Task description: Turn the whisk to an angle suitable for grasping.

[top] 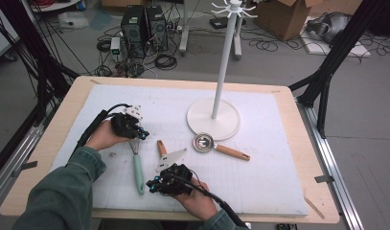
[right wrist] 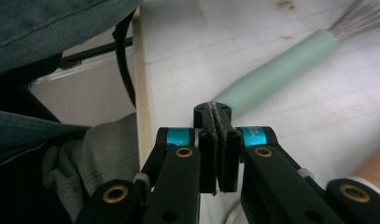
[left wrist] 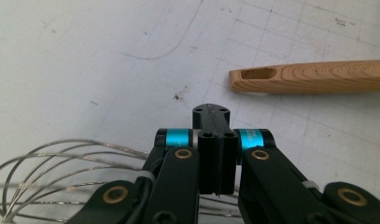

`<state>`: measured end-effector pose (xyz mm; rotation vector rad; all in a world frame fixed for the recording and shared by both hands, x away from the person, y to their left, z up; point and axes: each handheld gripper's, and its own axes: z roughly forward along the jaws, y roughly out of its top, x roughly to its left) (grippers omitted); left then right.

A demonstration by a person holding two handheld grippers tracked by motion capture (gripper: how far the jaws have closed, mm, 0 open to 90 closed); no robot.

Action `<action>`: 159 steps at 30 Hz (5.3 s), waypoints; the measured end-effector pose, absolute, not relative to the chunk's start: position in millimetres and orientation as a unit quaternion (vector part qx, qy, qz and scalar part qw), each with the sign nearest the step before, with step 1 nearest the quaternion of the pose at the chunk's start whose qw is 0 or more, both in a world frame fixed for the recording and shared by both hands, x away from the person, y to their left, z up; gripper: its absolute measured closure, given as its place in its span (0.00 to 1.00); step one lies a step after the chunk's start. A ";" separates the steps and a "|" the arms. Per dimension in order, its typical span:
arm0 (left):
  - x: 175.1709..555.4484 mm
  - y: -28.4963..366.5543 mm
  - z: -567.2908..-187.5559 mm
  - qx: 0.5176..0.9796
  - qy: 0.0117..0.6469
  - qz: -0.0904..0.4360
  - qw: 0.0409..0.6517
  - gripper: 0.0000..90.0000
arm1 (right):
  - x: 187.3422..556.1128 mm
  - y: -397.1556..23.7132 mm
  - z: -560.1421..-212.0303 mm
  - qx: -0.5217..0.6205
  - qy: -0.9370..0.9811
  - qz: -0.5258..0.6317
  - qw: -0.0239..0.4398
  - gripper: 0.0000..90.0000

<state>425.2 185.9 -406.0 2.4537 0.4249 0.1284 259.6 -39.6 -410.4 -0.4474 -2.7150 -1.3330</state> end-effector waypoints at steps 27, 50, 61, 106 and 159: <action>423.2 191.0 -411.6 0.936 0.163 0.041 0.309 1.00 | 254.3 15.1 -421.0 -0.101 -0.937 -0.334 0.023 1.00; 408.3 223.6 -416.2 0.937 0.183 0.051 0.293 1.00 | 260.1 21.3 -416.2 -0.105 -0.941 -0.323 0.009 1.00; 404.6 230.8 -415.2 0.936 0.189 0.051 0.294 1.00 | 269.0 25.4 -420.6 -0.114 -0.945 -0.307 0.009 1.00; 370.4 251.6 -409.2 0.943 0.191 0.025 0.273 1.00 | 313.7 4.2 -422.2 -0.178 -0.941 -0.286 -0.034 1.00; 365.1 252.5 -395.2 0.953 0.185 0.006 0.241 0.92 | 330.9 3.2 -416.5 -0.186 -0.939 -0.284 -0.057 1.00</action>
